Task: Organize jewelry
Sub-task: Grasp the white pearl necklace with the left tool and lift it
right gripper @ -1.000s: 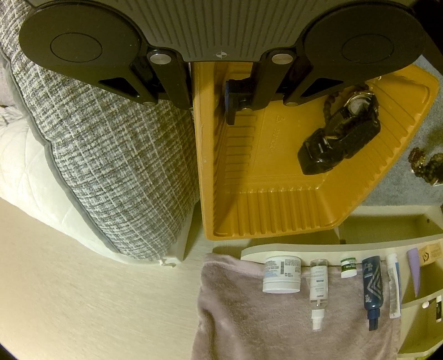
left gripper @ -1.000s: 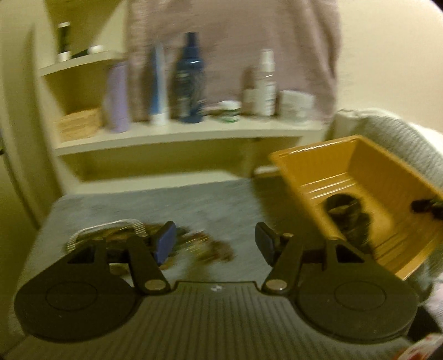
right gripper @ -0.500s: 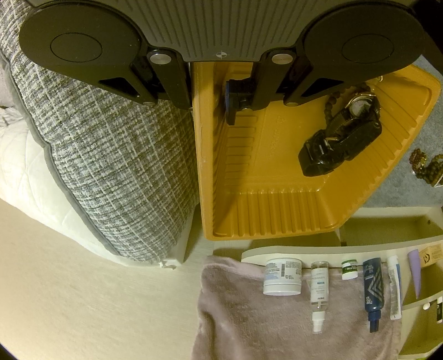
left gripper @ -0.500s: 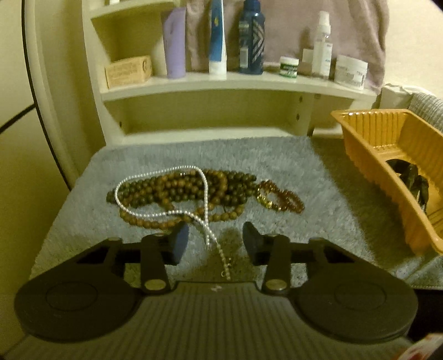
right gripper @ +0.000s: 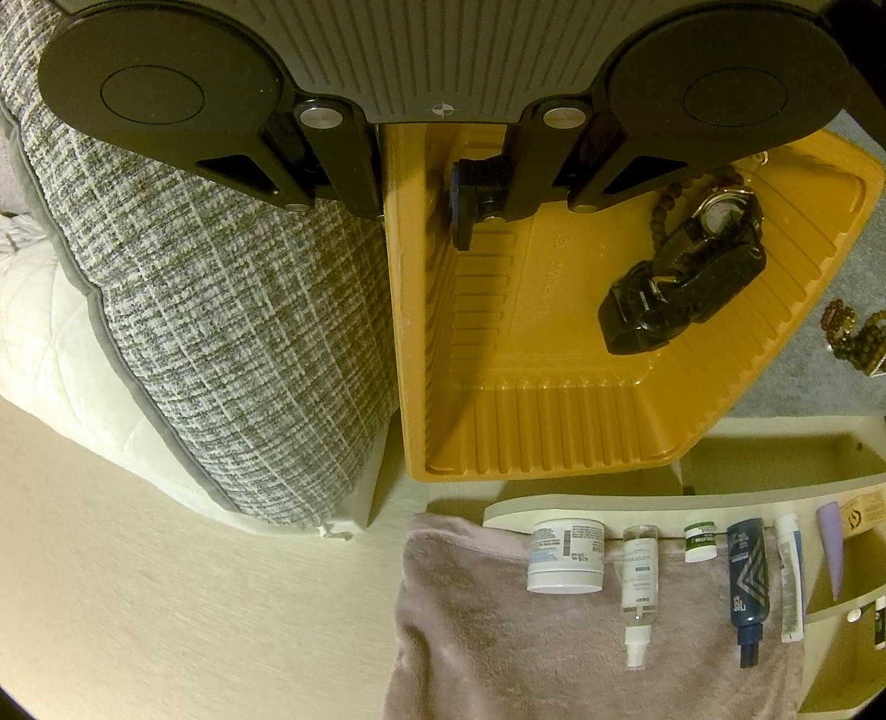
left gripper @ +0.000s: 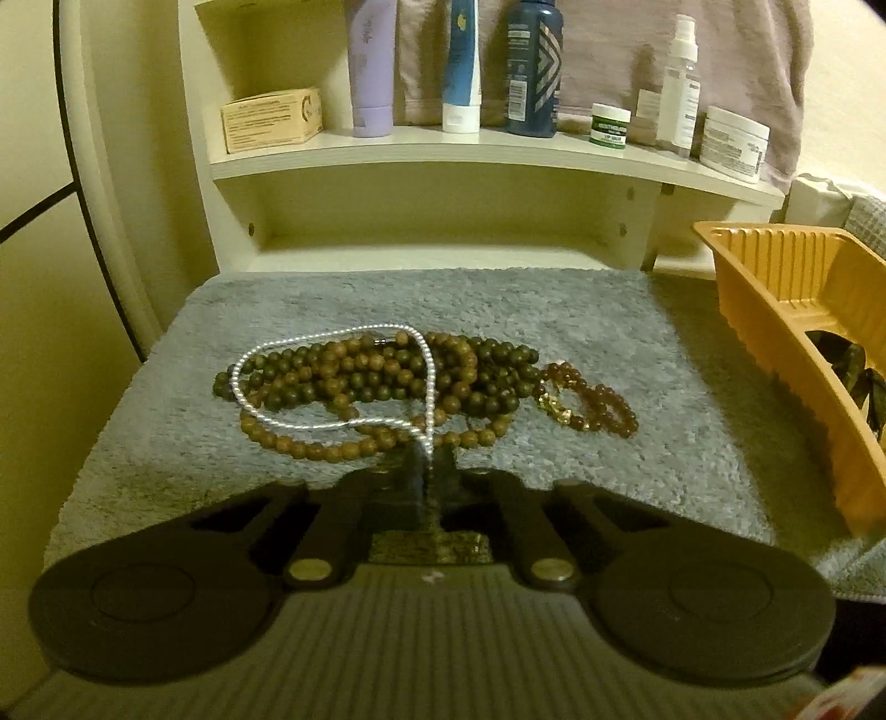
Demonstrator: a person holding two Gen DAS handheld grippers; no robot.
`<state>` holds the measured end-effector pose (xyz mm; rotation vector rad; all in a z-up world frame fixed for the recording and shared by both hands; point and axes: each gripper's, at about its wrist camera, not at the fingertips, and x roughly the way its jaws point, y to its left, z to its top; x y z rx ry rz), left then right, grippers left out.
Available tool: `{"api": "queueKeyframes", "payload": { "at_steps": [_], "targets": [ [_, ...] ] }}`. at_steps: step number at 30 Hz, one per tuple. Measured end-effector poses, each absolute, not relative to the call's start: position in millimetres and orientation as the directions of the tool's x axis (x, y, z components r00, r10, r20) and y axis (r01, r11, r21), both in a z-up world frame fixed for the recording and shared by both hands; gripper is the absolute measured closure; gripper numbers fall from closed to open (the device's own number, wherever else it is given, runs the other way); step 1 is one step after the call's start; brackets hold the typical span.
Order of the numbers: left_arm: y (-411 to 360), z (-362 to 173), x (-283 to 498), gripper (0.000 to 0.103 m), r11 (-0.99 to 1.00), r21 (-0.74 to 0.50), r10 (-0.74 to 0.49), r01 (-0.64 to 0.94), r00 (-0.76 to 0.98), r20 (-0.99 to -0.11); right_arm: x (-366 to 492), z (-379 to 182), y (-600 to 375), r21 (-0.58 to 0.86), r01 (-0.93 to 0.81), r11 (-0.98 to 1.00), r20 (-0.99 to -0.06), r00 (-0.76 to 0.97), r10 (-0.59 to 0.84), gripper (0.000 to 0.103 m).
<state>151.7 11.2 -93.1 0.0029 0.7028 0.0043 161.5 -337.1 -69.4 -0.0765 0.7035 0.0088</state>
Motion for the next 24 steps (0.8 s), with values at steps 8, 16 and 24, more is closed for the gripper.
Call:
{"api": "queueKeyframes", "payload": {
  "at_steps": [8,16,24],
  "targets": [
    [14.0,-70.3,141.8,0.101,1.0,0.01,-0.009,0.019,0.797,-0.604,161.5,-69.4,-337.2,-0.067,-0.034,0.997,-0.646,0.763,-0.018,0.096],
    [14.7,-25.3,139.4,0.101,0.997,0.01,-0.055,0.071,0.847,-0.529,162.5,-68.5,-336.9,-0.07,-0.036,0.997,-0.645,0.764,-0.017,0.097],
    [19.1,20.4,147.0,0.101,0.989,0.024,-0.117,0.143,0.886,-0.449,163.3,-66.9,-336.6,-0.072,-0.038,0.997,-0.642,0.766,-0.017,0.097]
  ]
}}
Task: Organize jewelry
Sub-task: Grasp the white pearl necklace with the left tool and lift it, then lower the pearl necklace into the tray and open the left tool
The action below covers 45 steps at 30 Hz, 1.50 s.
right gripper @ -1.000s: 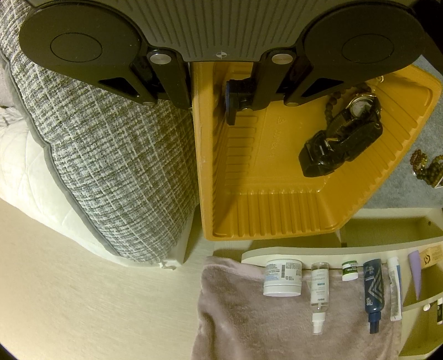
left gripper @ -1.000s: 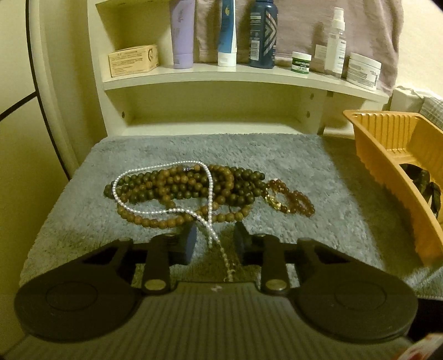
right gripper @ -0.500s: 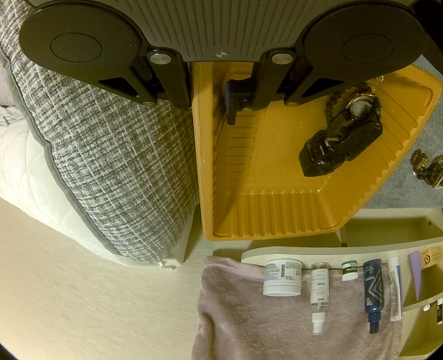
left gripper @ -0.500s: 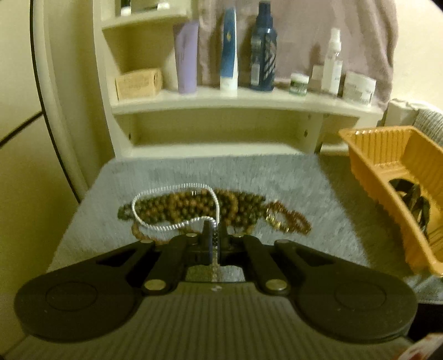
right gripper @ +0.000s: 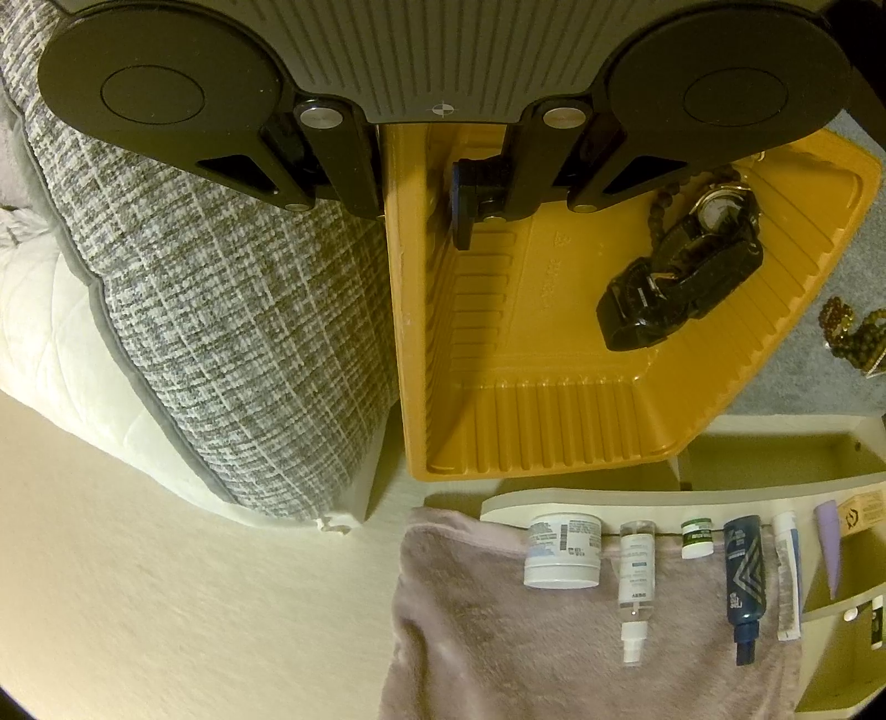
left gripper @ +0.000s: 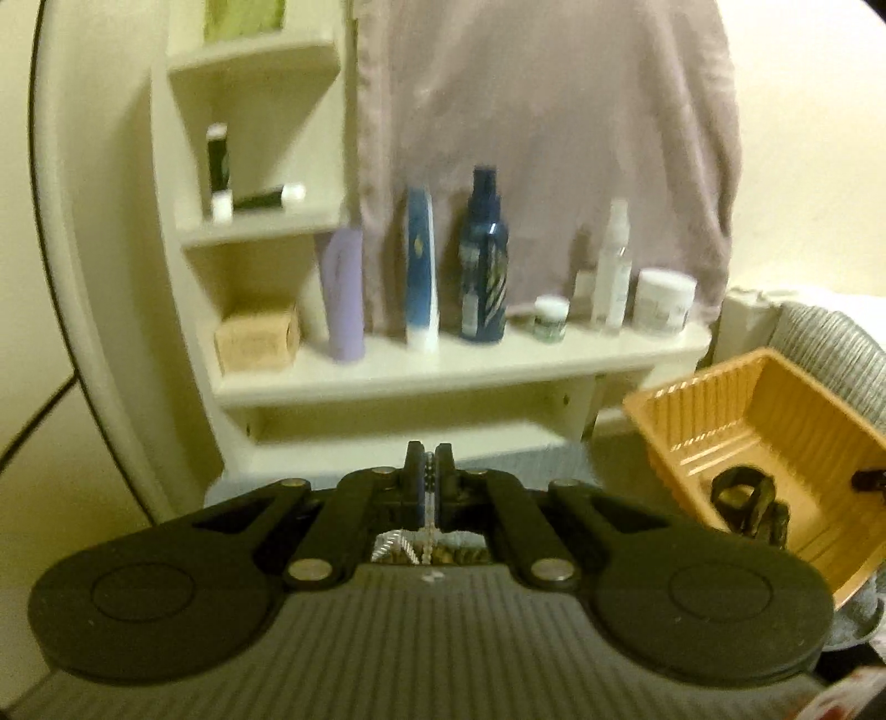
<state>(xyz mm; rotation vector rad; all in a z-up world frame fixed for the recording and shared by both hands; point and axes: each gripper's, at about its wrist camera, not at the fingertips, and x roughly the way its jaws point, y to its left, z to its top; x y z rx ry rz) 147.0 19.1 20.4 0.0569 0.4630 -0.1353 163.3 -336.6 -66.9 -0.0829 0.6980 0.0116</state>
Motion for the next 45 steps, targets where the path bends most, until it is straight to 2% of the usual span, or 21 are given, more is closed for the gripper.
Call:
{"api": "queueKeyframes", "payload": {
  "at_steps": [12,27,35,45],
  "targets": [
    [-3.2,81.7,153.8,0.101,0.957,0.015,-0.268,0.29,0.901,-0.341,162.8,-62.5,-336.6,-0.074,-0.042,0.996,-0.637,0.77,-0.015,0.097],
    [-101.4,115.4,153.4,0.101,0.822,-0.052,-0.558,0.567,0.784,-0.273,162.6,-61.1,-336.0,-0.075,-0.044,0.996,-0.634,0.773,-0.014,0.097],
    [-141.1,99.7,161.1,0.101,0.773,-0.08,-0.617,0.629,0.717,-0.324,162.7,-61.1,-336.0,-0.071,-0.043,0.997,-0.634,0.774,-0.012,0.097],
    [-158.0,48.5,180.3,0.101,0.757,-0.109,-0.61,0.645,0.636,-0.473,162.0,-64.2,-337.4,-0.064,-0.039,0.997,-0.636,0.772,-0.011,0.097]
  ]
}}
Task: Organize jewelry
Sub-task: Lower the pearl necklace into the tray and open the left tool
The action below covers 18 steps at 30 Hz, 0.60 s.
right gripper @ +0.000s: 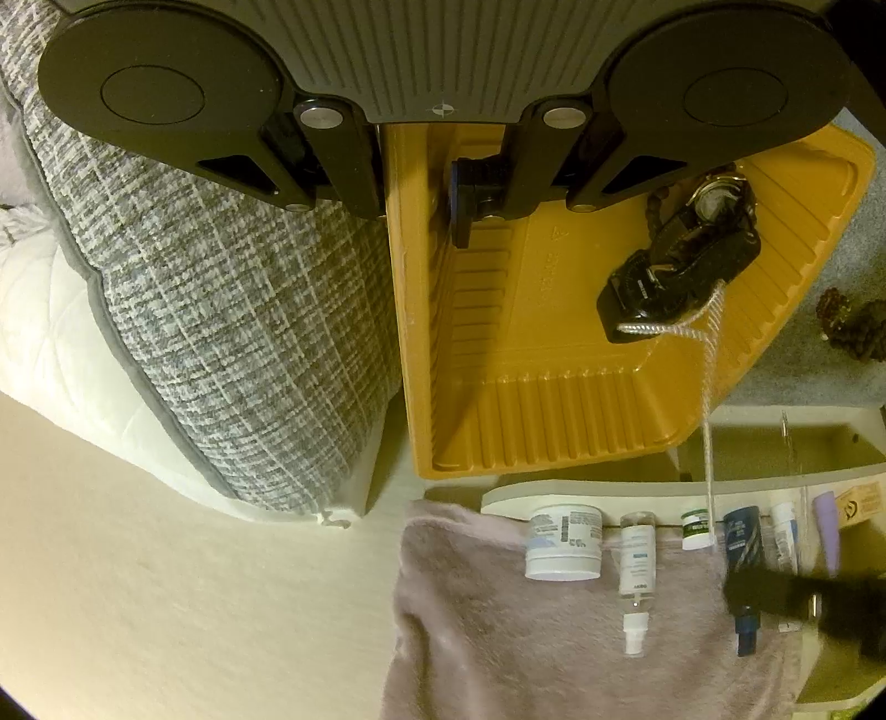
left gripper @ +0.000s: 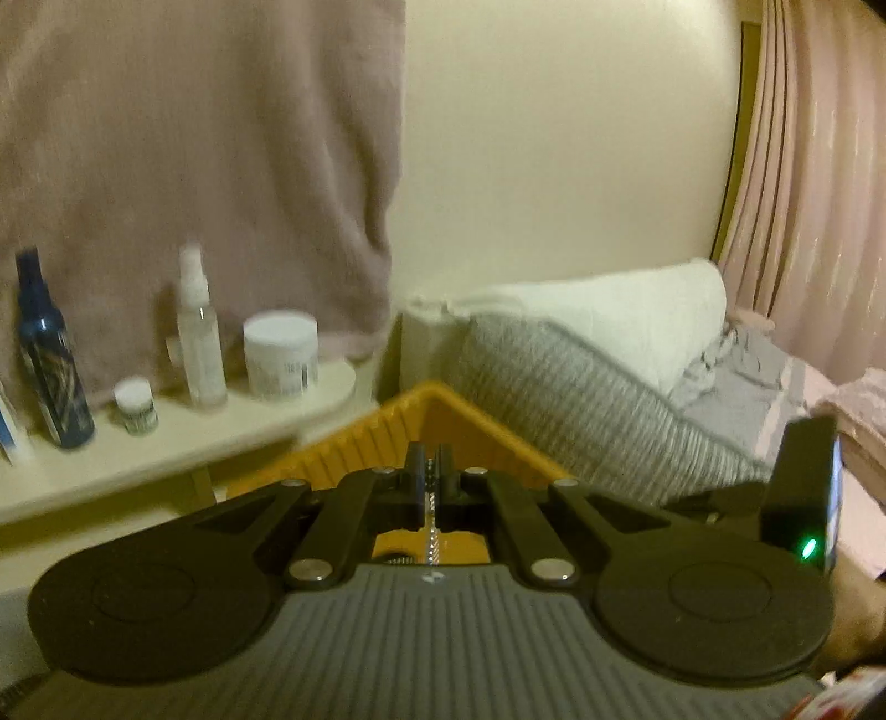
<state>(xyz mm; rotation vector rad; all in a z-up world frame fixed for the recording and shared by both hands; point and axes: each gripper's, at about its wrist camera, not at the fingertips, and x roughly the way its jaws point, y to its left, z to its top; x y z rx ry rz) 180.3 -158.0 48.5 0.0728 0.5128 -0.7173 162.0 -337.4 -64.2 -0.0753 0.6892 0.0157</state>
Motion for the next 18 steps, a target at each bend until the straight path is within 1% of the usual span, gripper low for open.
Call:
{"api": "queueKeyframes", "payload": {
  "at_steps": [6,18],
  "targets": [
    [-163.8,18.4,179.0,0.101,0.752,-0.1,-0.592,0.651,0.602,-0.535,161.9,-64.6,-337.7,-0.065,-0.04,0.997,-0.636,0.772,-0.011,0.097],
    [-162.8,-5.9,172.8,0.101,0.767,-0.099,-0.563,0.634,0.59,-0.579,161.9,-64.5,-338.0,-0.065,-0.039,0.997,-0.636,0.772,-0.011,0.097]
  ]
}}
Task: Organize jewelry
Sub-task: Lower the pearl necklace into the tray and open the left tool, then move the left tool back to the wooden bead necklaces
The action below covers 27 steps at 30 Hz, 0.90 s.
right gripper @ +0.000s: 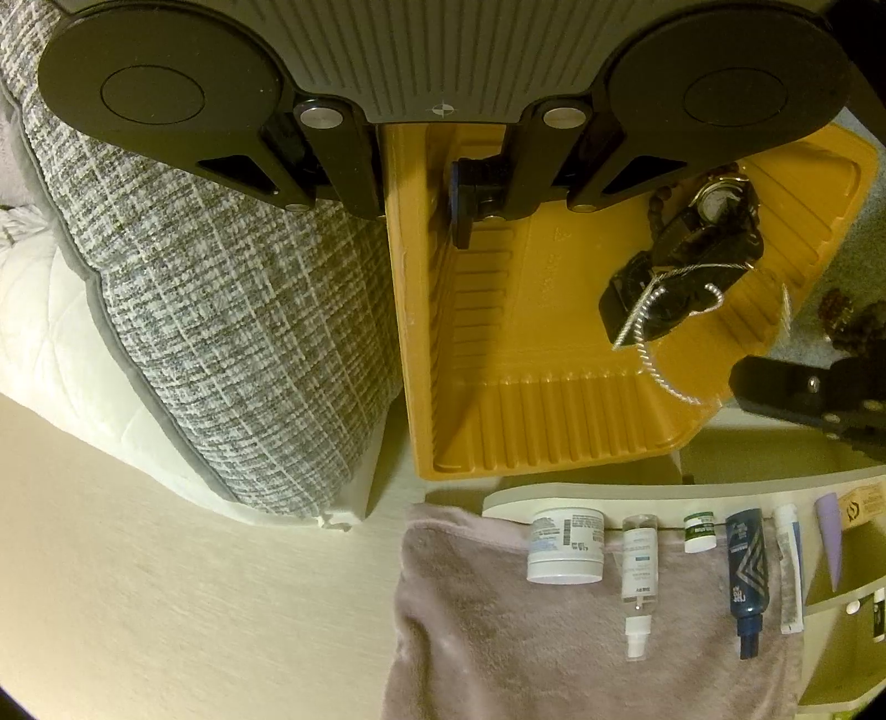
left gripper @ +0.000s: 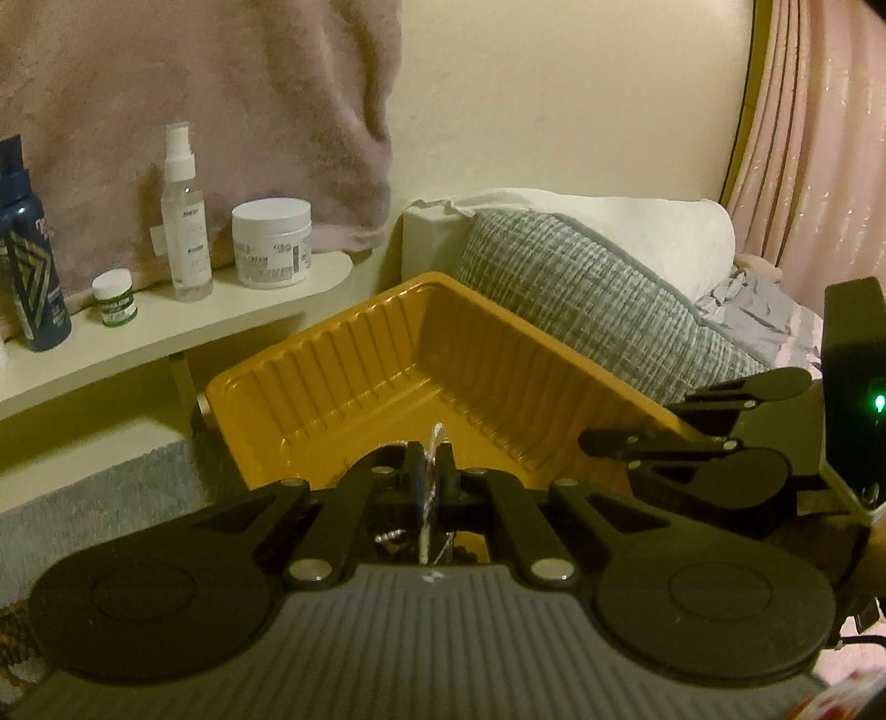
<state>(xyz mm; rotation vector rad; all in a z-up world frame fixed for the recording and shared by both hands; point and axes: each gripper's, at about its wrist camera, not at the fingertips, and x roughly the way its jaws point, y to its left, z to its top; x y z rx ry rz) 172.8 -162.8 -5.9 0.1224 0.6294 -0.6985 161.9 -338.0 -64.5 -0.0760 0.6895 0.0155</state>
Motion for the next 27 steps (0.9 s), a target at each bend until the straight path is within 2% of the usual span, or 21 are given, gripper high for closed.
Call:
{"api": "queueKeyframes", "payload": {
  "at_steps": [11,27],
  "targets": [
    [-142.9,-11.1,164.9,0.087,0.808,-0.087,-0.519,0.582,0.635,-0.572,161.5,-66.0,-339.2,-0.067,-0.041,0.997,-0.635,0.772,-0.012,0.097],
    [-61.3,-33.5,137.7,0.073,0.943,0.002,-0.271,0.334,0.769,-0.579,160.3,-66.7,-339.4,-0.072,-0.041,0.997,-0.635,0.773,-0.014,0.097]
  ]
}}
